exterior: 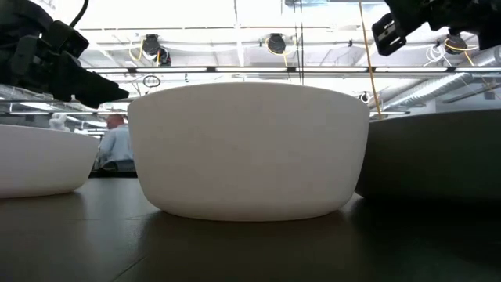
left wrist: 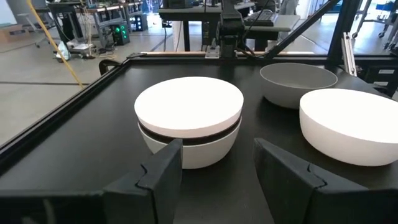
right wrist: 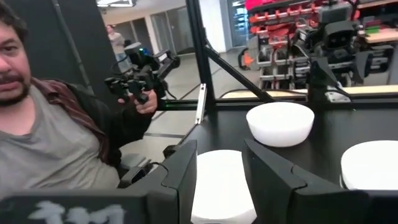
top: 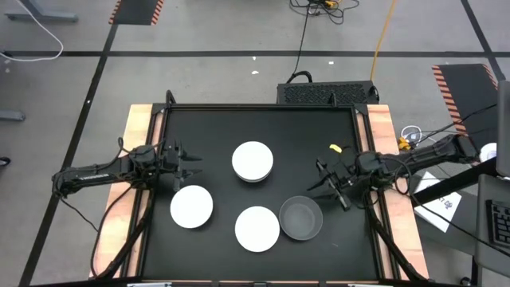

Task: Nest bowls inside each other
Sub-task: Stack the dark gray bowl on top of the white bowl

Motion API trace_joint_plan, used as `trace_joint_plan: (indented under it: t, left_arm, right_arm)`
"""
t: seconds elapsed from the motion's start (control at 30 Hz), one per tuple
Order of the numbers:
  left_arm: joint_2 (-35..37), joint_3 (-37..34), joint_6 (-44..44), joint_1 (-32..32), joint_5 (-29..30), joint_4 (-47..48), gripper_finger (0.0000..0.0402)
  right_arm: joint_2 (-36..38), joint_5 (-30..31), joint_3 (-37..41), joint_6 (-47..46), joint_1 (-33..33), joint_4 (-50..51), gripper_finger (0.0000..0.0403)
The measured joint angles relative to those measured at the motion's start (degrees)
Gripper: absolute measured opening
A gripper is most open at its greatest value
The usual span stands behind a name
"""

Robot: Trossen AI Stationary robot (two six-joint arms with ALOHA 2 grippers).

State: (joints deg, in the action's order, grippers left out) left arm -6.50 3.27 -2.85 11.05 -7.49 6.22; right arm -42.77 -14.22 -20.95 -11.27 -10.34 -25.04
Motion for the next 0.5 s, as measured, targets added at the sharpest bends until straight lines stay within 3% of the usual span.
trace_joint_plan:
  t: [0.5]
  left_arm:
    - [-0.7,0.0,0.0,0.0,0.0,0.0,0.0198]
  right_arm:
    - [-5.3,18.3,0.0,-3.9,-11.0,0.1,0.0121]
